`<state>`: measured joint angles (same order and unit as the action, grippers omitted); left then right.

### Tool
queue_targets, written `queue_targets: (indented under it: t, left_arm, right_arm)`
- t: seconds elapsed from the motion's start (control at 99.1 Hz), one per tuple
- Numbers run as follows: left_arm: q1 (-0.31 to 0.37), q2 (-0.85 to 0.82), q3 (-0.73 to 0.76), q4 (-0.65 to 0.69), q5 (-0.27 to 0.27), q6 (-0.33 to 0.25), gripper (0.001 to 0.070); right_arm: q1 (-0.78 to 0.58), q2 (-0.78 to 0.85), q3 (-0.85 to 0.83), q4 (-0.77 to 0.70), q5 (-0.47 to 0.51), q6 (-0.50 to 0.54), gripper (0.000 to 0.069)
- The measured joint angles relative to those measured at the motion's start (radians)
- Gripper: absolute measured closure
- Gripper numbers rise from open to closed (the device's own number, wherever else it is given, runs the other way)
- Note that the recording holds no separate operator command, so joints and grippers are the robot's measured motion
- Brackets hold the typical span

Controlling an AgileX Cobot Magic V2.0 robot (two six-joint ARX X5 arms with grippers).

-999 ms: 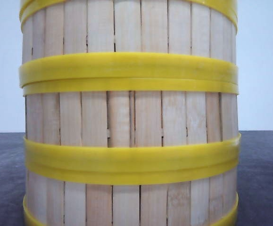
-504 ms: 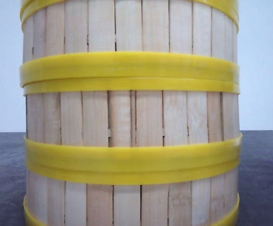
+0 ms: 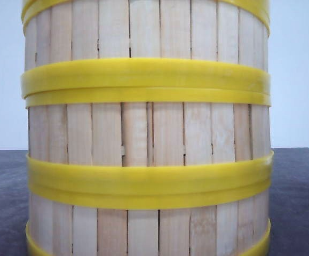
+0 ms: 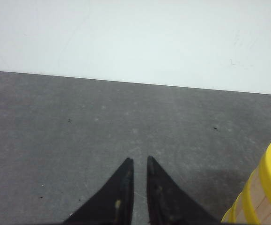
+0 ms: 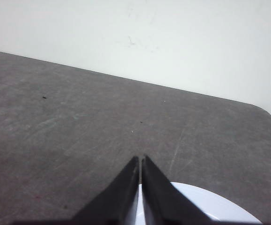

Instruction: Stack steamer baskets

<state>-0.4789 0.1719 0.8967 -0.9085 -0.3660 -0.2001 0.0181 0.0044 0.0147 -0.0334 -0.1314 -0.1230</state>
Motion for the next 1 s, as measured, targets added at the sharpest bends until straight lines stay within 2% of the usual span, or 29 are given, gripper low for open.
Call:
queue_targets:
  t: [0.595, 0.716, 0.787, 0.868, 0.999]
  left_arm:
    - [0.001, 0.000, 0.000, -0.011, -0.003, 0.000, 0.0685]
    - [0.050, -0.011, 0.000, -0.005, -0.008, 0.000, 0.0685]
    - [0.097, -0.026, -0.004, 0.082, -0.010, 0.000, 0.0685]
    - [0.163, -0.035, -0.029, 0.247, -0.013, 0.000, 0.0685]
    - [0.288, -0.042, -0.142, 0.510, -0.015, -0.001, 0.0685]
  right_arm:
    - [0.000, 0.000, 0.000, 0.000, 0.000, 0.000, 0.0686]
    - [0.000, 0.000, 0.000, 0.000, 0.000, 0.000, 0.0686]
    - [0.000, 0.000, 0.000, 0.000, 0.000, 0.000, 0.0686]
    - [0.000, 0.000, 0.000, 0.000, 0.000, 0.000, 0.0686]
    - [0.000, 0.000, 0.000, 0.000, 0.000, 0.000, 0.0686]
